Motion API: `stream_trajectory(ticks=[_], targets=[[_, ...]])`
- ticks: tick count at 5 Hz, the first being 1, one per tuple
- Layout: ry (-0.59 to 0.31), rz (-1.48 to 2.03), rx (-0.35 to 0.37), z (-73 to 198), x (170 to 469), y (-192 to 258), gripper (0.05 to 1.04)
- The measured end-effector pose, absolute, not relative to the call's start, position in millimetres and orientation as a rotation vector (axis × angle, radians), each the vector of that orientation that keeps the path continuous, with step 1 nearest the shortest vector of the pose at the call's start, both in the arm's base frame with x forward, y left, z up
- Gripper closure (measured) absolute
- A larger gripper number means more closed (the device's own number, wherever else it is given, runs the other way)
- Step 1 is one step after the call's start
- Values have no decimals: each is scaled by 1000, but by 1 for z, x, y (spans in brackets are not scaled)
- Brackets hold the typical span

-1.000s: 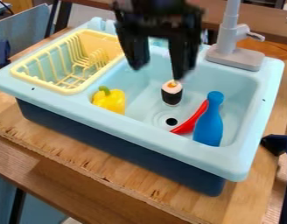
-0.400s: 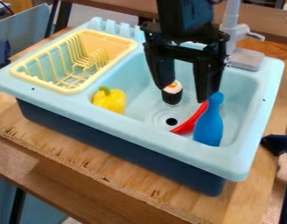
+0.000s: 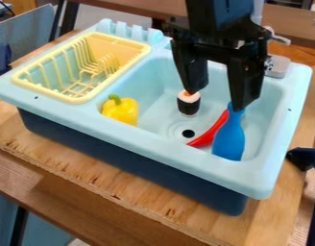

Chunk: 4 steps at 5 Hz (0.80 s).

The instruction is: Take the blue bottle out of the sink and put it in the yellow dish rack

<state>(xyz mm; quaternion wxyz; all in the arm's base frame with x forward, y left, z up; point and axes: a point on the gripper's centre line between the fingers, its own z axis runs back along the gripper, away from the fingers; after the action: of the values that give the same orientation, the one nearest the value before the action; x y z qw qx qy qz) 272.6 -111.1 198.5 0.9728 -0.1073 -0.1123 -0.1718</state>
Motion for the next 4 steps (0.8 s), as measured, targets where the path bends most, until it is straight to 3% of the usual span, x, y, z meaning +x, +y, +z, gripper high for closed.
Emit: stream_trajectory(ticks=[1, 4], targets=[[-169, -363, -208, 182, 276, -114, 83], [-119, -364, -155, 163, 296, -114, 83]])
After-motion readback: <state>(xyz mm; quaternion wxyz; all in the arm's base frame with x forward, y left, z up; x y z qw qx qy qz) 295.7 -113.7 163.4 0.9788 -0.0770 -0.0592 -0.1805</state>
